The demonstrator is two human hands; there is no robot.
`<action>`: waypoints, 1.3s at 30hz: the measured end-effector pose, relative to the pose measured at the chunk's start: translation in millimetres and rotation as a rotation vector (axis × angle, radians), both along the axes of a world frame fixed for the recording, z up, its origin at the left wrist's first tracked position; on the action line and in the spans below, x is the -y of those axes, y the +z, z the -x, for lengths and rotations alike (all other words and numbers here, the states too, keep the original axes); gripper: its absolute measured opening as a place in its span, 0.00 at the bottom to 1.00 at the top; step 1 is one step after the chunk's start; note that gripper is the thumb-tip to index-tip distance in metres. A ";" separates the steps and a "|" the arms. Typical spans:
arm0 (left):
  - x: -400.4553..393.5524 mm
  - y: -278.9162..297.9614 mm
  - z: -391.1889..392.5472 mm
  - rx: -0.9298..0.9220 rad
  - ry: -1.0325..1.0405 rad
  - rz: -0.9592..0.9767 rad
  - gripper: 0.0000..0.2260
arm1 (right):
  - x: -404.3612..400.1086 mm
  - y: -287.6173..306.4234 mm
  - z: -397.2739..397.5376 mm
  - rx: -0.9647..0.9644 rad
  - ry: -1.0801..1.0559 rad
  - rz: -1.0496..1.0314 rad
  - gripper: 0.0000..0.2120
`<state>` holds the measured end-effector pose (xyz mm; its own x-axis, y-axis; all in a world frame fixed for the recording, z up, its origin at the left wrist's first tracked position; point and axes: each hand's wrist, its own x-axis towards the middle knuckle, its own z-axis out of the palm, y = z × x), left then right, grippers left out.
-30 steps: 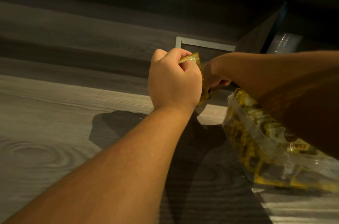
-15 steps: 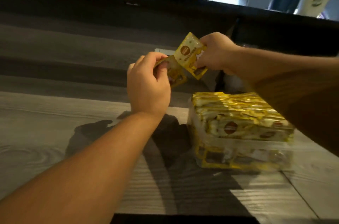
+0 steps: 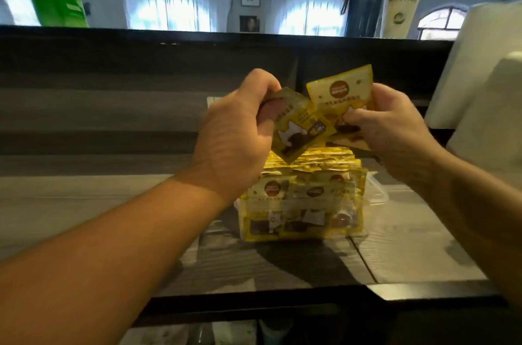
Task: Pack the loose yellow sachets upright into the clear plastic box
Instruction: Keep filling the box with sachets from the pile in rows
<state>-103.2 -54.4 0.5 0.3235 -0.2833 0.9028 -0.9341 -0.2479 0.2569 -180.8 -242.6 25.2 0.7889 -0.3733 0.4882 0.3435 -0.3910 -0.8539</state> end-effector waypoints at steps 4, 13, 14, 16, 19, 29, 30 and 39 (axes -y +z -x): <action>19.3 3.6 13.4 -0.042 0.004 -0.240 0.04 | 12.7 -6.9 19.8 0.096 -0.013 0.027 0.10; 42.6 -3.8 22.4 -0.139 0.118 -0.886 0.12 | 35.2 -43.2 34.5 0.092 0.000 0.008 0.11; 41.3 -3.6 23.6 -0.161 0.104 -0.882 0.14 | 36.2 -45.6 35.3 0.091 0.005 0.009 0.12; 37.9 -3.5 24.8 -0.191 0.116 -0.911 0.15 | 38.6 -50.3 35.3 0.086 0.020 0.024 0.12; 35.4 -7.2 25.8 -0.146 0.179 -0.973 0.14 | 40.8 -55.3 31.6 0.040 0.009 0.069 0.14; 31.6 -9.6 21.7 -0.013 0.388 -0.926 0.16 | 32.9 -61.4 20.8 -0.106 -0.018 0.515 0.28; 30.8 -10.0 20.6 -0.036 0.363 -0.917 0.16 | 32.8 -61.9 20.5 -0.099 -0.036 0.557 0.24; 30.5 -9.7 12.6 -0.101 0.267 -0.925 0.13 | 37.7 -66.6 14.2 -0.143 -0.175 0.826 0.13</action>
<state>-115.8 -84.9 -9.2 0.5443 -0.7737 0.3244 -0.8018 -0.5935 -0.0703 -195.0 -280.3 -41.4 0.8276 -0.0639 0.5577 0.1309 -0.9441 -0.3025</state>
